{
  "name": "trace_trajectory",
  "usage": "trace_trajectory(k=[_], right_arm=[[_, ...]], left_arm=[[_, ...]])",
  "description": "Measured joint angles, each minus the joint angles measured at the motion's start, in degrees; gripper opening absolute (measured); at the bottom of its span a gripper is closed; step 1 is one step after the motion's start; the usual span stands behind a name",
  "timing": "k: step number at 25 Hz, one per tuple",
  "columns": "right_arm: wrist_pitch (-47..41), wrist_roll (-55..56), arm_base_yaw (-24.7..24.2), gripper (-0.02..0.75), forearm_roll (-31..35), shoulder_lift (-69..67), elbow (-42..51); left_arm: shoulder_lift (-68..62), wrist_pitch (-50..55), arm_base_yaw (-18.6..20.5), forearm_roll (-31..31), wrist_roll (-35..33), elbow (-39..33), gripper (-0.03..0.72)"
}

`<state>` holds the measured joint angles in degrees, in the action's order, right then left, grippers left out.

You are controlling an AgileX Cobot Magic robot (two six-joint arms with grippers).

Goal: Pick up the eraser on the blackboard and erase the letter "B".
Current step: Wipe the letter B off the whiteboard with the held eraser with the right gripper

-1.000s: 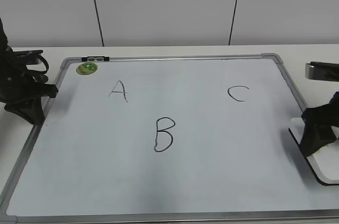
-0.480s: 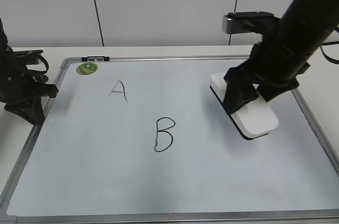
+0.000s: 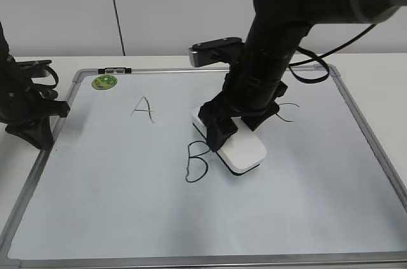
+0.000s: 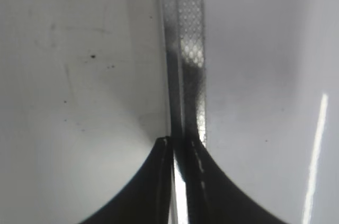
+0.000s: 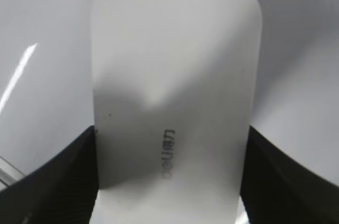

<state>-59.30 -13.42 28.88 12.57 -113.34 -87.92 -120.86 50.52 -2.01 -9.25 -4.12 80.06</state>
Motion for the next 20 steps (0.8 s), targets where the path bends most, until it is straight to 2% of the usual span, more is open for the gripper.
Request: trace_trajectory(k=[5, 12, 20], right_arm=[[-1.7, 1.0, 1.3, 0.537, -2.0, -6.8, -6.2], [-2.1, 1.8, 1.5, 0.536, -8.8, -13.6, -11.5], [-2.1, 1.9, 1.5, 0.536, -9.4, -15.3, -12.7]], left_arm=[[0.0, 0.0, 0.0, -0.1, 0.0, 0.0, 0.032], [0.0, 0.0, 0.0, -0.1, 0.0, 0.0, 0.032], [0.0, 0.0, 0.0, -0.1, 0.0, 0.0, 0.032]])
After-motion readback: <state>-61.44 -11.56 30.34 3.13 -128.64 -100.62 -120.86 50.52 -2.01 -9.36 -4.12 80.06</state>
